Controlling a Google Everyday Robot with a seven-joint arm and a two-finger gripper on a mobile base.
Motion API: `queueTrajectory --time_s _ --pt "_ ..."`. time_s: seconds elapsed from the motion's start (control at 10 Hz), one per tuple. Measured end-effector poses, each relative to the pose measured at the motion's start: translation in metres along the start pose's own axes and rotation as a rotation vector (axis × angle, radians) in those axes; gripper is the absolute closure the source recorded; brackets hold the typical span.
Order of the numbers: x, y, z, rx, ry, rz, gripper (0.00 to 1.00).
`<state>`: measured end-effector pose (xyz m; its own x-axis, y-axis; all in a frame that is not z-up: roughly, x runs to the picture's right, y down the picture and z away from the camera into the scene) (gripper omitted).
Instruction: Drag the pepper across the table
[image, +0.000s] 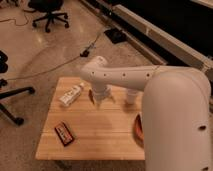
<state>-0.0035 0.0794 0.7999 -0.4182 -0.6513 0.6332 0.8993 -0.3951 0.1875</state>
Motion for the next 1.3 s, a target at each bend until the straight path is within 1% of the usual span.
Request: queueTrajectory --time_s 0.2,0.3,0.4,0.7,0.8,1.0,1.2,1.3 --pt "0.011 -0.002 0.001 0.051 0.024 -0.034 0.35" --pt "0.016 -0.001 0.002 0.070 0.038 -0.044 0.35" --pt "0.019 0.001 0.003 0.083 0.049 -0.051 0.35" --pt "0.033 -0.006 0.011 0.119 0.082 -0.083 0.35" --pt "0.041 -0.007 0.019 0.142 0.087 -0.093 0.35" --pt "0.049 -0.006 0.029 0.169 0.088 -0.095 0.35" --pt "0.065 0.002 0.045 0.206 0.090 -0.085 0.35" --pt "0.072 0.005 0.049 0.222 0.093 -0.080 0.35"
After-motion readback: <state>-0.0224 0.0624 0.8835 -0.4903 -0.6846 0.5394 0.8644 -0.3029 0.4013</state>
